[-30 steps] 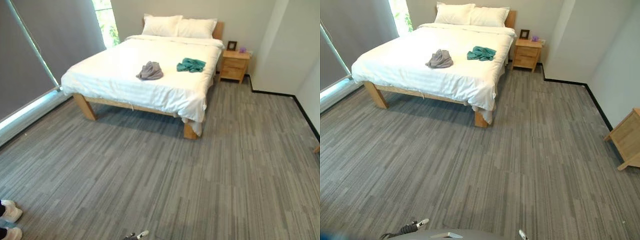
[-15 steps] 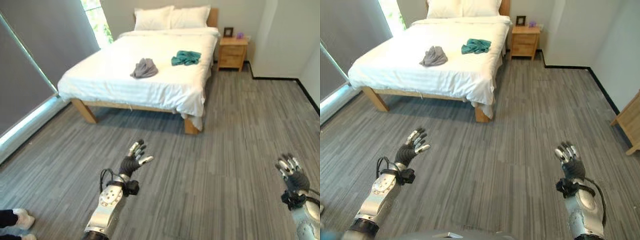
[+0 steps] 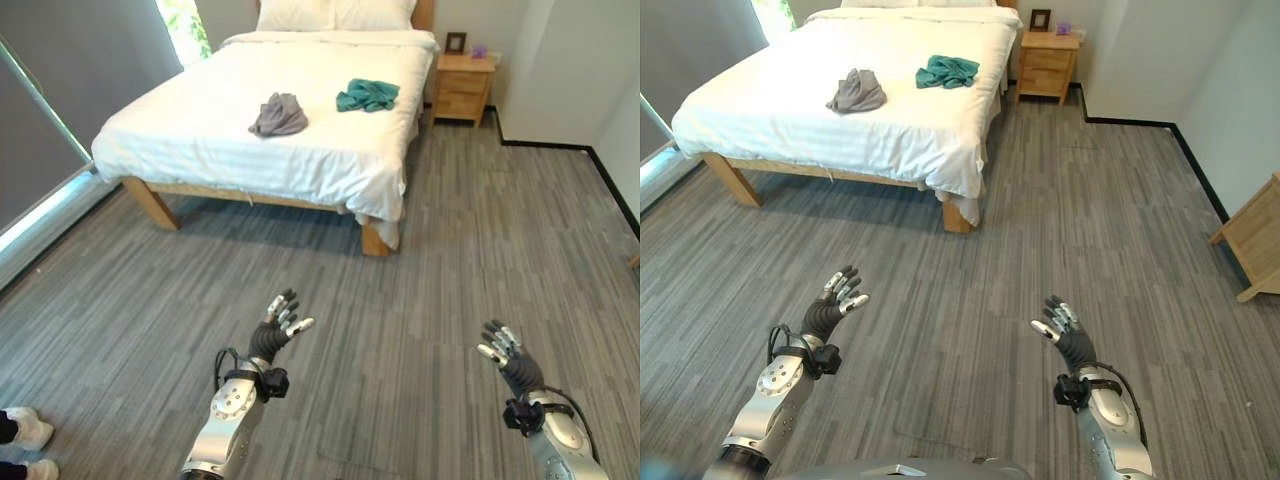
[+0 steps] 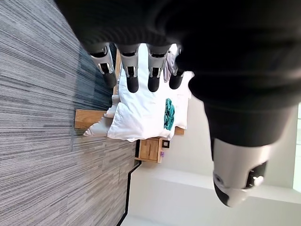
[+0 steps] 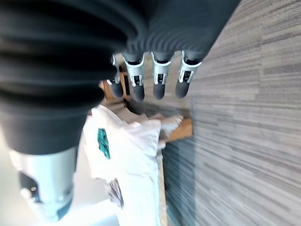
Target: Pick up bed clothes into laundry basket.
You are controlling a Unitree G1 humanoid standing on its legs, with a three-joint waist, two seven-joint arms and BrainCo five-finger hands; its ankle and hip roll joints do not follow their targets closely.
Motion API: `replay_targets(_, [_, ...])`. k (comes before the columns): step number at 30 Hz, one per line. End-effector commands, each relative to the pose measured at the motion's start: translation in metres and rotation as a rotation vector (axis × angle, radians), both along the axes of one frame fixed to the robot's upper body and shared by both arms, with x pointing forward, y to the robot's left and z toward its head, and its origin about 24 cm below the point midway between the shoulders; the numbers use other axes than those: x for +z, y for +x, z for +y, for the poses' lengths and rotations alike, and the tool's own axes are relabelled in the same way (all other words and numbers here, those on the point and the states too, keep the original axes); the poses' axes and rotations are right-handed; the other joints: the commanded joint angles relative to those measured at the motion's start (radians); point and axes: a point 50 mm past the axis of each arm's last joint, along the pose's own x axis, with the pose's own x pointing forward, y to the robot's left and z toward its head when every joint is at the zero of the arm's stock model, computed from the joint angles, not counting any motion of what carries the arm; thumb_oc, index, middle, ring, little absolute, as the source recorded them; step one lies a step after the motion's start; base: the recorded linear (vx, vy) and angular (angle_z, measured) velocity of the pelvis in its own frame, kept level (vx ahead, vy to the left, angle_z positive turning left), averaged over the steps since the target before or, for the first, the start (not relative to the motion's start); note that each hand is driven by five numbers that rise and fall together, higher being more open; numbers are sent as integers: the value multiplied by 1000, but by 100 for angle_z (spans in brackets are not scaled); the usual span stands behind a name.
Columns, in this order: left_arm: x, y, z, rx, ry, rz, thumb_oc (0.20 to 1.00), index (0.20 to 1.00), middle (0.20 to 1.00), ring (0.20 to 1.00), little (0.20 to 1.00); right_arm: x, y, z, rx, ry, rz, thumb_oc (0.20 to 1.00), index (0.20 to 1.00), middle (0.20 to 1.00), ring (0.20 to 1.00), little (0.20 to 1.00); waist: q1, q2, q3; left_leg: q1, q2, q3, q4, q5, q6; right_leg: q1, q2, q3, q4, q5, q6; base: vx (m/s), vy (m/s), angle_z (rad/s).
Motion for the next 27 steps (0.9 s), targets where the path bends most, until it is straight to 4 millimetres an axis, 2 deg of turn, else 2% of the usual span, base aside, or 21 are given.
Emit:
replay_targets(1, [21,12,7,18,16,-110,1000,1000,1000,1000,1000,19,12,4,54,-24,-102,1000,1000,1000,1000,1000,7,-60,-5,7,1,-35,-17,32,-56,57,-110,-18,-125,163,132,9,66,0])
replay_targets(6, [25,15,11,46,21,-131,1000,1000,1000,1000,1000,26,24,4,67,-63,-132,1000,1000,1000,1000,1000,18,-64,6,-7,-15,-31,-17,23,-42,34,-135,-7,-111,174,151,21,92,-4])
replay_targets(9, [28,15,16,57,49,-141,1000,1000,1000,1000,1000,32,33,8,75,-63,-164,1000,1000,1000,1000,1000,28,-63,18,-11,-30,-33,-17,12,-26,6,-157,13,-58,169,163,29,129,-10])
replay_targets(10, [28,16,17,59,59,-141,1000,1000,1000,1000,1000,34,34,11,82,-56,-175,1000,1000,1000,1000,1000,31,-60,21,-13,-34,-36,-17,7,-20,-11,-164,19,-22,163,166,14,205,-26])
replay_targets(11, [31,17,20,60,89,-146,1000,1000,1000,1000,1000,36,40,23,108,-23,-198,1000,1000,1000,1000,1000,38,-54,46,-9,-37,-33,-12,-4,0,-87,-180,20,135,198,181,3,158,-21])
replay_targets(12, [31,17,20,61,90,-147,1000,1000,1000,1000,1000,36,41,23,109,-23,-199,1000,1000,1000,1000,1000,40,-56,45,-11,-39,-31,-12,-4,1,-94,-182,24,144,194,182,-26,167,-23])
replay_targets(13, [33,17,19,53,99,-154,1000,1000,1000,1000,1000,37,43,29,122,-5,-204,1000,1000,1000,1000,1000,43,-49,61,-10,-39,-26,-9,-6,10,-150,-191,25,251,236,196,25,121,-15])
replay_targets(15, [31,16,14,13,104,-142,1000,1000,1000,1000,1000,34,43,37,146,14,-195,1000,1000,1000,1000,1000,32,-32,77,20,-32,-29,-12,-18,17,-221,-177,40,383,260,205,149,149,-28])
replay_targets(16, [29,16,10,-23,115,-134,1000,1000,1000,1000,1000,34,42,39,157,19,-194,1000,1000,1000,1000,1000,21,-25,82,40,-29,-34,-15,-20,16,-252,-170,35,398,271,203,260,93,-7])
replay_targets(17, [28,15,6,-50,118,-130,1000,1000,1000,1000,1000,34,39,38,163,16,-189,1000,1000,1000,1000,1000,11,-20,86,59,-28,-41,-16,-27,13,-278,-172,27,392,263,200,312,41,12])
replay_targets(20, [31,19,-12,-140,98,-139,1000,1000,1000,1000,1000,31,35,35,138,34,-178,1000,1000,1000,1000,1000,-18,-26,87,101,-32,-78,-17,-58,-4,-323,-158,29,250,253,182,386,-61,26])
replay_targets(21, [31,24,-26,-203,99,-144,1000,1000,1000,1000,1000,25,30,31,105,47,-153,1000,1000,1000,1000,1000,-47,-37,85,138,-32,-121,-17,-86,-21,-327,-137,55,85,259,180,397,-102,9])
replay_targets(22, [31,24,-26,-204,98,-144,1000,1000,1000,1000,1000,25,30,30,104,46,-153,1000,1000,1000,1000,1000,-48,-31,88,142,-26,-123,-17,-89,-22,-317,-133,50,75,261,179,438,-114,31])
replay_targets(24, [35,29,-44,-281,106,-168,1000,1000,1000,1000,1000,21,23,30,111,45,-132,1000,1000,1000,1000,1000,-87,-38,82,199,-9,-165,-17,-111,-50,-357,-122,47,-105,332,207,455,-120,75])
replay_targets(25, [35,29,-44,-282,106,-168,1000,1000,1000,1000,1000,21,23,29,111,44,-131,1000,1000,1000,1000,1000,-88,-33,82,200,-3,-166,-17,-114,-51,-351,-118,43,-110,334,207,631,-189,87])
replay_targets(26, [35,30,-56,-328,97,-171,1000,1000,1000,1000,1000,20,22,28,126,22,-122,1000,1000,1000,1000,1000,-104,-32,69,249,8,-185,-17,-123,-66,-379,-126,-7,-111,359,216,353,-105,52])
replay_targets(27, [35,30,-56,-328,97,-171,1000,1000,1000,1000,1000,20,22,28,126,22,-122,1000,1000,1000,1000,1000,-106,-29,70,250,12,-187,-17,-124,-66,-376,-124,-11,-112,358,216,651,-218,66])
